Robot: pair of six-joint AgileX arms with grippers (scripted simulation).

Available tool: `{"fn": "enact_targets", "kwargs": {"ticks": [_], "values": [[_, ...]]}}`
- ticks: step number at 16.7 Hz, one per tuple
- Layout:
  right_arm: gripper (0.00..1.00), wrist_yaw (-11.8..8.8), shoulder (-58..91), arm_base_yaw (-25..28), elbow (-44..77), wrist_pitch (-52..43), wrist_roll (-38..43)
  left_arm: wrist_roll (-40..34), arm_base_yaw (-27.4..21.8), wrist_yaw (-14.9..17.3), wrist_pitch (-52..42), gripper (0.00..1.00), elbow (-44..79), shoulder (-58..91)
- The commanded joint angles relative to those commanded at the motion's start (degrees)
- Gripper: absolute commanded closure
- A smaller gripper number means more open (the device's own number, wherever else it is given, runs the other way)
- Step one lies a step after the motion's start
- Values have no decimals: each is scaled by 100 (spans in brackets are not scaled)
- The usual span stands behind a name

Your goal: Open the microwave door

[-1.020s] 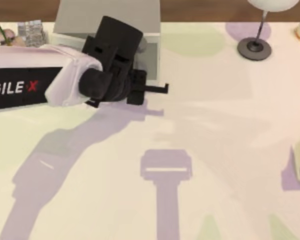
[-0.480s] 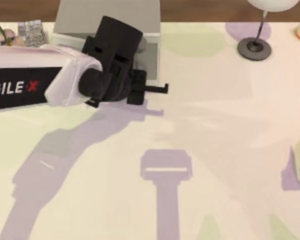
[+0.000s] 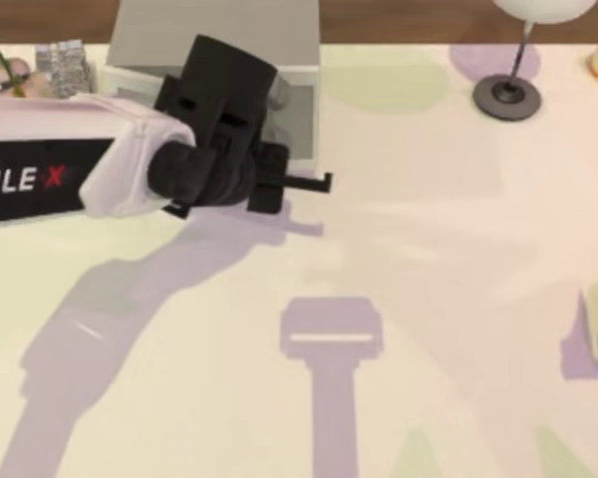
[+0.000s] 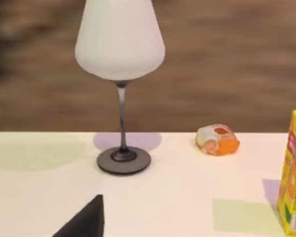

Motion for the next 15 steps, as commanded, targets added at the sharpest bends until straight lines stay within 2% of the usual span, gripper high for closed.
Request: {"fn": "enact_targets", "kwargs": {"ticks": [3, 15], "values": [[0, 0, 0, 0, 0, 0, 0, 183, 63, 123, 64, 100, -161, -101], [0, 0, 0, 0, 0, 0, 0, 189, 65, 127, 64, 100, -169, -101]]}}
